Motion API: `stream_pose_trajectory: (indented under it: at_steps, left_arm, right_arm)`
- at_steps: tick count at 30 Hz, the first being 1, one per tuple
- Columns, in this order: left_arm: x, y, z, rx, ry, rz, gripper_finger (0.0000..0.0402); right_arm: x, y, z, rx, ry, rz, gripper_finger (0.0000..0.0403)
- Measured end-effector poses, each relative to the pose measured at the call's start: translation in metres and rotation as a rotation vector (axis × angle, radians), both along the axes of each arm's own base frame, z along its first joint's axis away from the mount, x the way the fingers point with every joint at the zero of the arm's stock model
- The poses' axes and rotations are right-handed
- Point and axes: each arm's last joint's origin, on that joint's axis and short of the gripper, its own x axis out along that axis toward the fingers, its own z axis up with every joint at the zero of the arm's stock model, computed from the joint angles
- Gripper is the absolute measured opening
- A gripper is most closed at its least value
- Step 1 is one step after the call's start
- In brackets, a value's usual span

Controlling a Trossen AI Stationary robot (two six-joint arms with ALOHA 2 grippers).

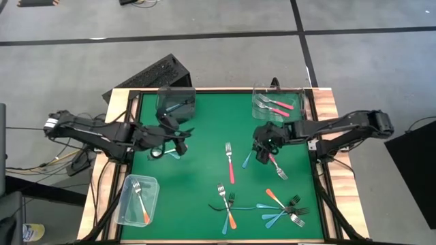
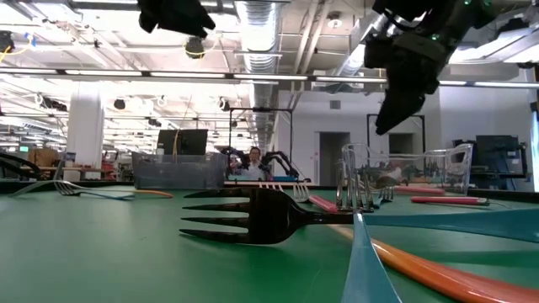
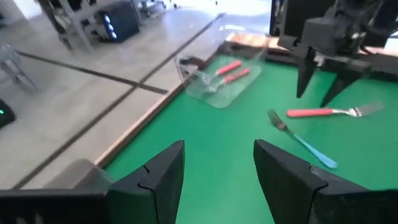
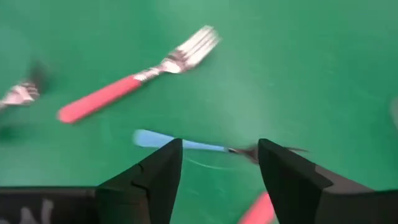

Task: Sort silverware by color (type)
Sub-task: Put the blue fork into the black bin

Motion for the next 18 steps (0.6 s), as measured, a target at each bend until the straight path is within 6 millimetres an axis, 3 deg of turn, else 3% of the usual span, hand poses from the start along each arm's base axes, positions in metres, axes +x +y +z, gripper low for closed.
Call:
stream_pose_trajectory:
  at_steps: [11, 18]
  left_arm:
    - [0.028, -0.01, -0.063, -0.132, 0.089, -0.017, 0.018]
    - [0.049, -0.016, -0.083, -0.178, 0.135, -0.078, 0.018]
  right_arm:
    - [0.045, 0.034, -0.043, 0.169, -0.076, -0.177, 0.015]
    - [0.043, 0.025, -0.072, 0.128, 0.011, -0.52, 0.0142]
